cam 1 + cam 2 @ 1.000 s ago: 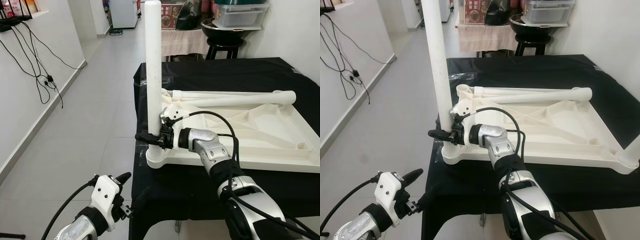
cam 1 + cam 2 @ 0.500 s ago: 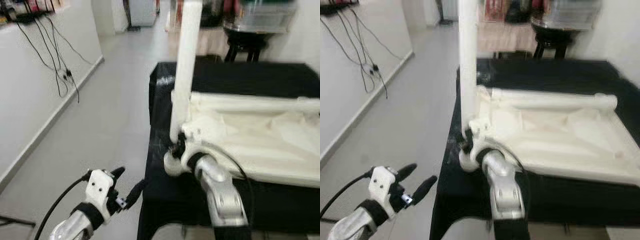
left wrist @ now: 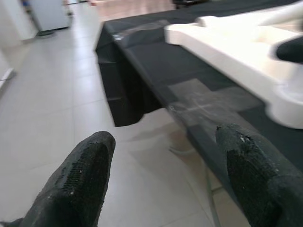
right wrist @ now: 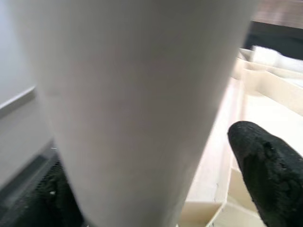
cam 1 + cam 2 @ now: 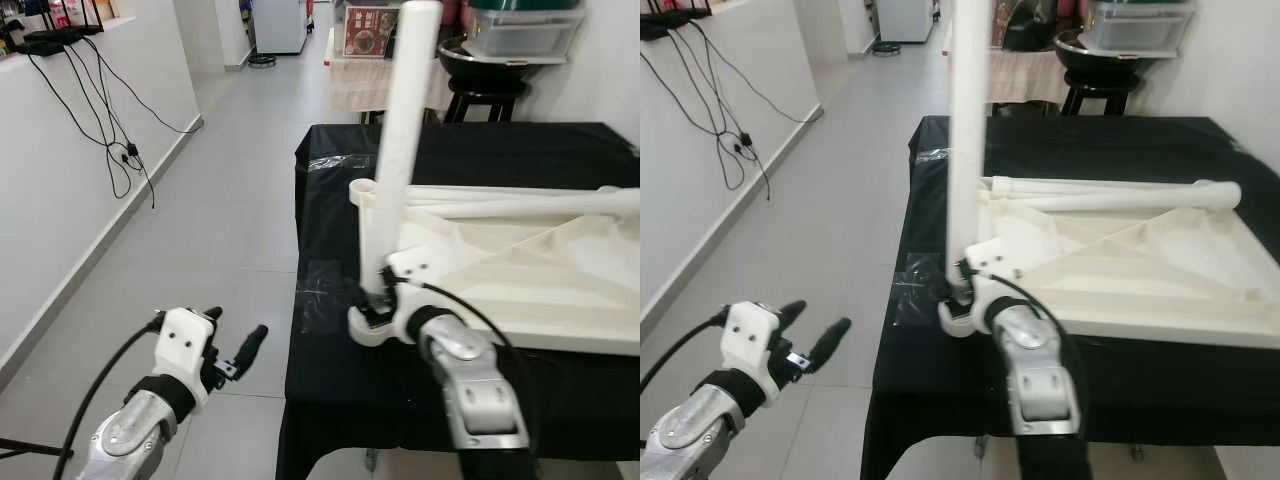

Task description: Building children table

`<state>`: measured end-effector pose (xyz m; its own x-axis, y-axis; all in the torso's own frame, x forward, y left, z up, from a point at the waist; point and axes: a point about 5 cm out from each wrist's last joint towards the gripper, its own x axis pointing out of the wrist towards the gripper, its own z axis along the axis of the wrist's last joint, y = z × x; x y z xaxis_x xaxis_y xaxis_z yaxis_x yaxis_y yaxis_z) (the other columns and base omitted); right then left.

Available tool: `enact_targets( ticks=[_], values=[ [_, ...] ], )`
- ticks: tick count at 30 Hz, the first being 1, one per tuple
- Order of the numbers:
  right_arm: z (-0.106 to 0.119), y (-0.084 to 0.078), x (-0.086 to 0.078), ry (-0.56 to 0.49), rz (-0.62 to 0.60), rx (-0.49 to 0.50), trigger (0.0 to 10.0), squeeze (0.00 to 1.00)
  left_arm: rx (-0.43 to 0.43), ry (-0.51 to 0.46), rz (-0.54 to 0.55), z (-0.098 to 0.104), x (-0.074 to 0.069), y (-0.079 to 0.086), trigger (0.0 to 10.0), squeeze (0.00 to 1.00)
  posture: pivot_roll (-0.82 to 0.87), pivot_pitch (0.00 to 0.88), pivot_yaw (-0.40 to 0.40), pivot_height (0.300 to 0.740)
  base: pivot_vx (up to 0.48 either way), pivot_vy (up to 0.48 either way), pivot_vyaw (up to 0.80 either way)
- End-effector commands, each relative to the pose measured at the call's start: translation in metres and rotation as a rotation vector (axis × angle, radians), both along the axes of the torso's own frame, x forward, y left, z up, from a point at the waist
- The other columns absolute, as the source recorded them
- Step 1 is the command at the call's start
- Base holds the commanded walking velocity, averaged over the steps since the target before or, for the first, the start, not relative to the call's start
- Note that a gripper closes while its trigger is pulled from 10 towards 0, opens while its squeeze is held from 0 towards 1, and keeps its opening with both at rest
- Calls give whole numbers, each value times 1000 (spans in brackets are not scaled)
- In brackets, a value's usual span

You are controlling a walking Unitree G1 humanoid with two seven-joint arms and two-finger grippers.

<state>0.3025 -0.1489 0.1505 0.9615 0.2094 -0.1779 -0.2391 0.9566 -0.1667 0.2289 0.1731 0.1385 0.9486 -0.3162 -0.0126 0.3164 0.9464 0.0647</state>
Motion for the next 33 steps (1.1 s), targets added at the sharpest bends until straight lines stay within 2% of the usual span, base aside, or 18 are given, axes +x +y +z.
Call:
enact_targets(
  ticks=[1, 3, 4, 5, 6, 7, 8, 9, 10, 11, 12, 13, 16, 23, 24, 28, 32, 33],
  values=[
    [-7, -22, -7, 45, -102, -29, 10000, 1000, -9, 15, 10, 0, 3, -1, 10000, 0, -89, 20, 32, 740, 0, 0, 0],
    [-7, -24, -8, 53, -103, -28, 10000, 1000, -8, 19, 10, -1, 4, -2, 10000, 0, -89, 20, 32, 740, 0, 0, 0],
    [-9, -22, -11, 69, -83, -18, 10000, 941, -25, 29, 2, -1, 5, -5, 10000, 0, -98, 19, 38, 740, 0, 0, 0],
    [-10, -17, -14, 86, -41, 1, 10000, 800, -41, 40, -7, -2, 6, -7, 10000, 0, -103, 19, 41, 740, 0, 0, 0],
    [-10, -7, -18, 103, 33, 29, 10000, 451, -52, 52, -18, -3, 5, -9, 10000, 0, -103, 19, 41, 740, 0, 0, 0],
    [-10, -7, -18, 103, 33, 29, 10000, 451, -52, 52, -18, -3, 5, -9, 10000, 0, -103, 19, 41, 740, 0, 0, 0],
    [-10, 5, -26, 115, 129, 82, 10000, 0, -66, 65, -29, -4, 5, -11, 10000, 0, -106, 18, 43, 740, 0, 0, 0],
    [-10, 17, -35, 140, 233, 130, 10000, 0, -77, 72, -33, -4, 5, -12, 10000, 0, -107, 20, 44, 740, 0, 0, 0],
    [-10, 17, -35, 140, 233, 130, 10000, 0, -77, 72, -33, -4, 5, -12, 10000, 0, -107, 20, 44, 740, 0, 0, 0],
    [-11, 26, -46, 164, 333, 150, 10000, 0, -97, 81, -30, -5, 5, -12, 10000, 0, -108, 20, 44, 740, 0, 0, 0],
    [-11, 26, -46, 164, 333, 150, 10000, 0, -97, 81, -30, -5, 5, -12, 10000, 0, -108, 20, 44, 740, 0, 0, 0],
    [-12, 32, -54, 186, 410, 162, 10000, 0, -111, 84, -21, -5, 5, -12, 10000, 0, -109, 23, 44, 740, 0, 0, 0],
    [-19, 28, -66, 234, 470, 164, 10000, 0, -88, 59, 28, -7, 6, -6, 10000, 0, -109, 23, 44, 740, 0, 0, 0],
    [-18, 13, -73, 260, 515, 244, 10000, 0, -108, 67, 114, -11, 2, 1, 10000, 0, -116, 31, 47, 740, 0, 0, 0],
    [-17, 2, -71, 241, 487, 258, 10000, 0, -104, 70, 139, -12, 1, 4, 10000, 0, -121, 33, 47, 740, 0, 0, 0],
    [-17, -10, -62, 200, 359, 286, 10000, 0, -102, 69, 153, -13, 1, 5, 10000, 0, -121, 35, 49, 740, 0, 0, 0],
    [-18, -14, -64, 200, 351, 339, 10000, 0, -99, 65, 161, -13, 2, 6, 10000, 0, -121, 36, 49, 740, 0, 0, 0],
    [-17, -14, -68, 193, 397, 367, 10000, 0, -100, 63, 165, -13, 2, 6, 10000, 0, -123, 37, 50, 740, 0, 0, 0]
  ],
)
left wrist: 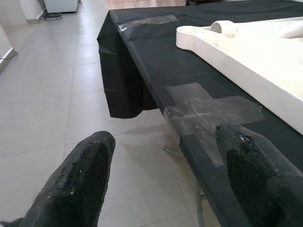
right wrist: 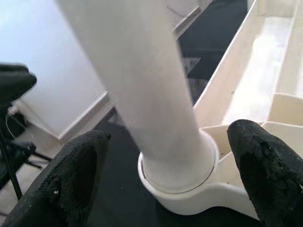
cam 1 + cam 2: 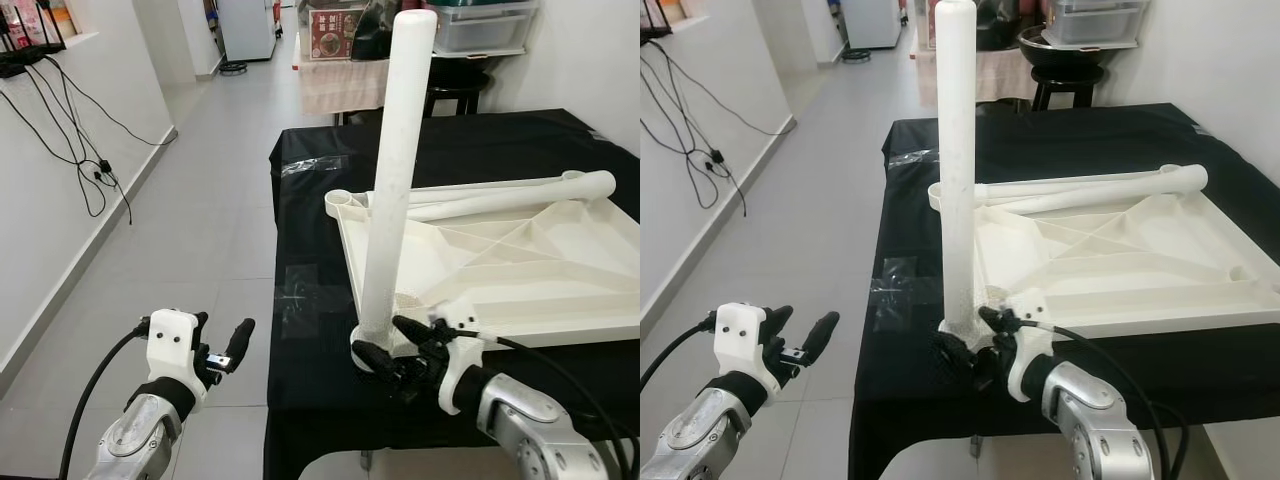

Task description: Building children table

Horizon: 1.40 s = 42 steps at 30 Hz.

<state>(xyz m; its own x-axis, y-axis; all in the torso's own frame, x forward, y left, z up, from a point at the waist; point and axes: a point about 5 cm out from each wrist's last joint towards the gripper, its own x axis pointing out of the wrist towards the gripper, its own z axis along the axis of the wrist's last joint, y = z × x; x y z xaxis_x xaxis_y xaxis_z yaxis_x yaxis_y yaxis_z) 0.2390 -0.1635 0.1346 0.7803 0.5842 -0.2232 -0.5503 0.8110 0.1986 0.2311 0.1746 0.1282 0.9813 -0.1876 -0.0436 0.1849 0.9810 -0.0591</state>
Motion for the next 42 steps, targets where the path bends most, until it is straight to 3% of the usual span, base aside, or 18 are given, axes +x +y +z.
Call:
enact_targets(
  ticks=[1, 2, 4, 9, 16, 17, 21, 24, 26, 36, 42],
  values=[
    [-1, 0, -5, 0, 43, 54, 10000, 0, 13, 4, 28, -3, -1, 4, 10000, 0, -123, 37, 50, 740, 0, 0, 0],
    [4, 1, -10, 3, 110, 148, 10000, 0, 10, 3, 34, -2, -1, 5, 10000, 0, -123, 40, 52, 740, 0, 0, 0],
    [9, -1, -20, -19, 269, 115, 10000, 0, 6, 4, 41, -3, -2, 6, 10000, 0, -121, 40, 52, 740, 0, 0, 0],
    [7, -16, -26, -17, 349, -17, 10000, 0, 8, 10, 42, -4, -4, 7, 10000, 0, -121, 42, 50, 740, 0, 0, 0],
    [18, -21, -35, 4, 483, -7, 10000, 0, 2, 21, 35, -6, -5, 8, 10000, 0, -130, 40, 54, 740, 0, 0, 0],
    [19, -9, -41, 4, 584, -14, 10000, 0, 6, 21, 17, -6, -5, 7, 10000, 0, -127, 36, 53, 740, 0, 0, 0],
    [20, 0, -41, -7, 626, -3, 10000, 0, 11, 20, 8, -6, -5, 5, 10000, 0, -120, 35, 54, 740, 0, 0, 0],
    [15, 30, -40, -7, 705, 89, 10000, 0, 23, 24, -1, -7, -7, 2, 10000, 0, -98, 32, 44, 740, 0, 153, 0],
    [7, 37, -46, 26, 771, 91, 10000, 0, 32, 27, -10, -8, -9, 0, 10000, 0, -98, 32, 42, 740, 0, 459, 0],
    [2, 36, -47, 59, 801, 113, 10000, 0, 29, 24, -17, -9, -9, -2, 10000, 0, -101, 35, 41, 740, 0, 461, 0],
    [7, 35, -21, -19, 633, 132, 10000, 0, 30, 19, -14, -8, -8, -1, 10000, 0, -94, 37, 40, 740, 0, 461, 0]
  ],
)
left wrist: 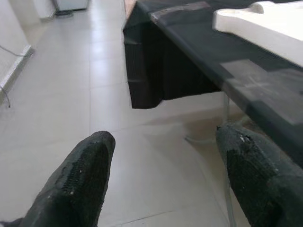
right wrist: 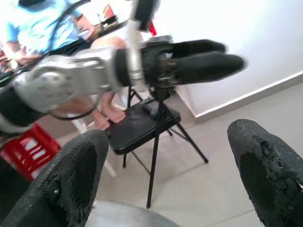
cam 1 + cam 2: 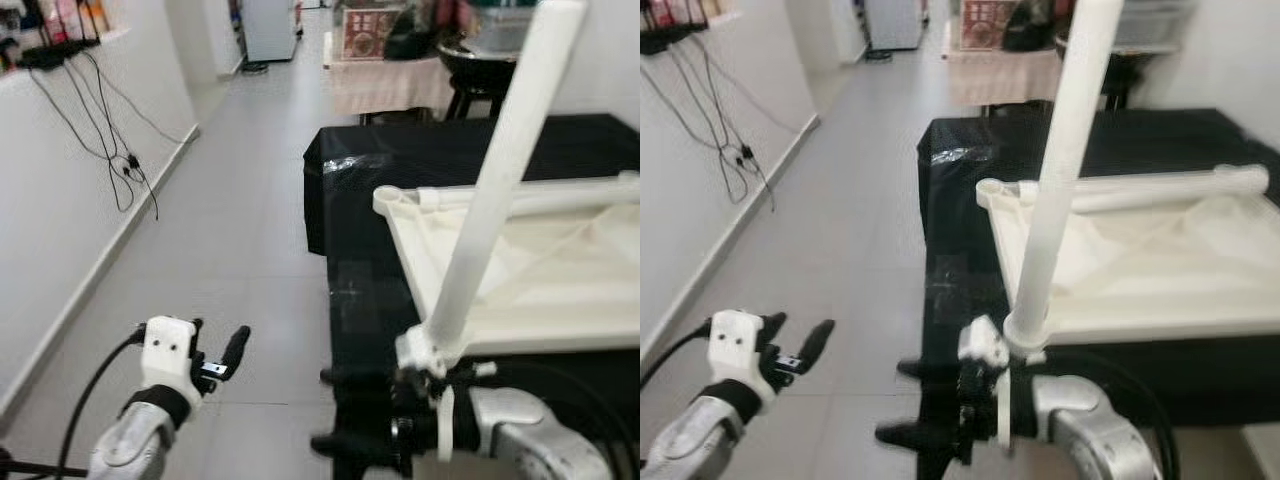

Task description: Building children table

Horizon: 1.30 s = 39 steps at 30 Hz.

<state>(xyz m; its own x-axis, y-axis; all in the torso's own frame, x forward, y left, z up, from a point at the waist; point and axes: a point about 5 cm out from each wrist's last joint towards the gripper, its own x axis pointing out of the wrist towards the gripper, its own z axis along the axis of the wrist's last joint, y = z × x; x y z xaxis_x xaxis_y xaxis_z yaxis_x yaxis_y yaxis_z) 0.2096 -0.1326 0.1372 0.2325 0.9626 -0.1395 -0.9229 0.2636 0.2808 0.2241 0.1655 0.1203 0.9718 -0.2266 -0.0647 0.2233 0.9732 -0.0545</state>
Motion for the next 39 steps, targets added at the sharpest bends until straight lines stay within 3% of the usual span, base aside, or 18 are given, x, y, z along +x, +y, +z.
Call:
enact_targets(
  ticks=[1, 2, 4, 6, 11, 15, 19, 27, 39],
  values=[
    [8, 6, 20, -59, -133, 30, 10000, 0, 21, -6, 31, 1, 0, 8, 10000, 0, -91, 36, 40, 740, 0, 461, 0],
    [12, 8, 34, -85, -249, 25, 10000, 0, 17, -19, 46, 3, 0, 8, 10000, 0, -91, 37, 41, 740, 0, 0, 0],
    [12, 8, 34, -85, -249, 25, 10000, 0, 17, -19, 46, 3, 0, 8, 10000, 0, -91, 37, 41, 740, 0, 0, 0],
    [18, 9, 60, -144, -476, 6, 10000, 0, -13, -34, 57, 6, 1, 8, 10000, 0, -90, 37, 38, 740, 0, 0, 0],
    [13, 13, 75, -178, -617, -56, 10000, 0, -70, -39, 48, 8, 1, 4, 10000, 0, -85, 36, 33, 740, 0, 0, 0],
    [2, 26, 69, -187, -560, -101, 10000, 0, -138, -27, 36, 7, -1, -7, 10000, 0, -82, 40, 31, 740, 0, 0, 0],
    [-1, 32, 71, -192, -545, -104, 10000, 0, -123, -42, -3, 7, 3, -15, 10000, 0, -83, 40, 27, 740, 122, 0, 0],
    [-2, 34, 77, -161, -573, -42, 10000, 0, -130, -49, 7, 8, 11, -13, 10000, 0, -80, 39, 30, 740, 322, 0, 0],
    [-4, 36, 80, -149, -569, -22, 10000, 0, -140, -45, -3, 6, 13, -12, 10000, 0, -80, 33, 36, 740, 353, 0, 0]
  ],
)
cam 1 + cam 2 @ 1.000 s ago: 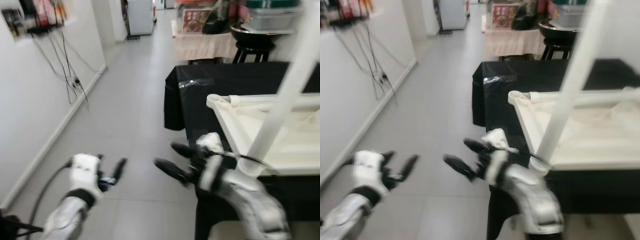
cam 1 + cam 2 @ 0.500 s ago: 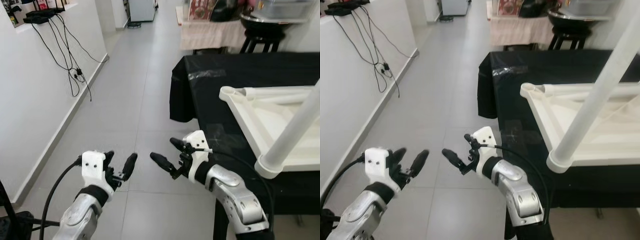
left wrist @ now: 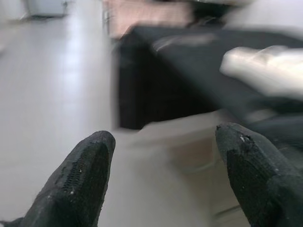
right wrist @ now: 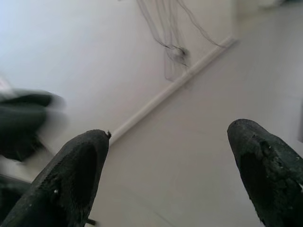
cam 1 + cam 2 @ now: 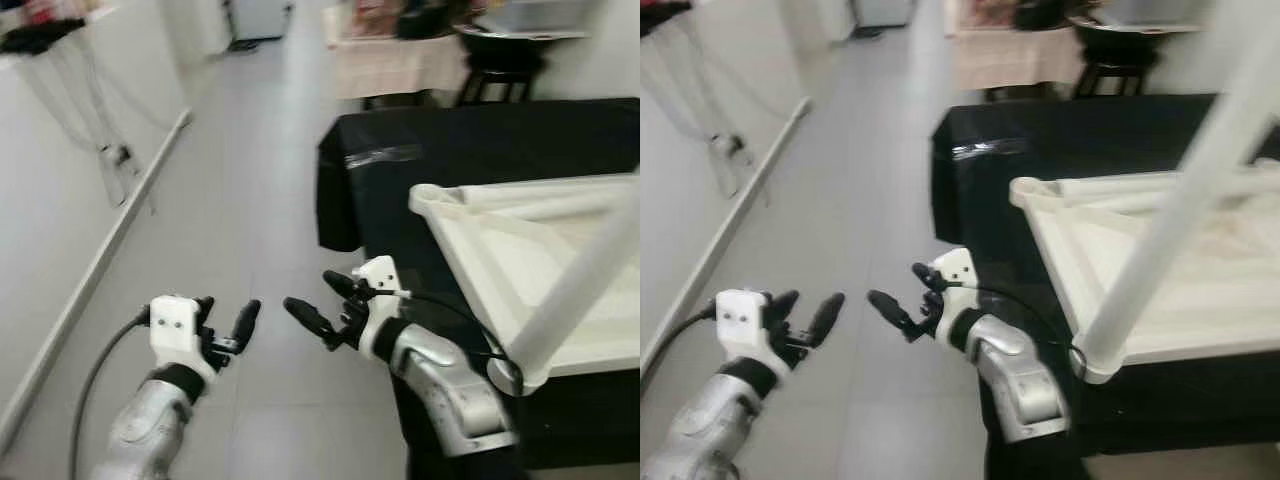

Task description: Building children table

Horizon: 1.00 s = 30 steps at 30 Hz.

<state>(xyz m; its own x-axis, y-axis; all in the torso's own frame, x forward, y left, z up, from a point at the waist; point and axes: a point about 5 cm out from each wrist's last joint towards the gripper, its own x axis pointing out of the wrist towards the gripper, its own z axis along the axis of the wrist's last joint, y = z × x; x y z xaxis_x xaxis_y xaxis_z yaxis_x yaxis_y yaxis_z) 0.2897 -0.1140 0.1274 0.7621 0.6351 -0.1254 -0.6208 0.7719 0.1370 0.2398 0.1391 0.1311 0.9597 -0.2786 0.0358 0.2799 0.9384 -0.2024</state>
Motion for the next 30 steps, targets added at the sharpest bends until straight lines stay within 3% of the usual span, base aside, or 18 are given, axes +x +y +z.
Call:
enact_targets(
  ticks=[1, 4, 30],
  values=[
    [6, 17, 0, -26, 58, 38, 10000, 0, 29, 17, 46, -5, -2, 15, 10000, 0, -79, 32, 36, 740, 349, 0, 794],
    [6, 19, 0, -28, 67, 52, 10000, 0, 31, 18, 41, -5, -1, 15, 10000, 0, -76, 29, 39, 740, 349, 0, 798],
    [1, 18, 4, 20, 82, 90, 10000, 0, 33, 17, 17, -7, 1, 13, 10000, 0, -82, 16, 35, 740, 337, 0, 0]
  ],
)
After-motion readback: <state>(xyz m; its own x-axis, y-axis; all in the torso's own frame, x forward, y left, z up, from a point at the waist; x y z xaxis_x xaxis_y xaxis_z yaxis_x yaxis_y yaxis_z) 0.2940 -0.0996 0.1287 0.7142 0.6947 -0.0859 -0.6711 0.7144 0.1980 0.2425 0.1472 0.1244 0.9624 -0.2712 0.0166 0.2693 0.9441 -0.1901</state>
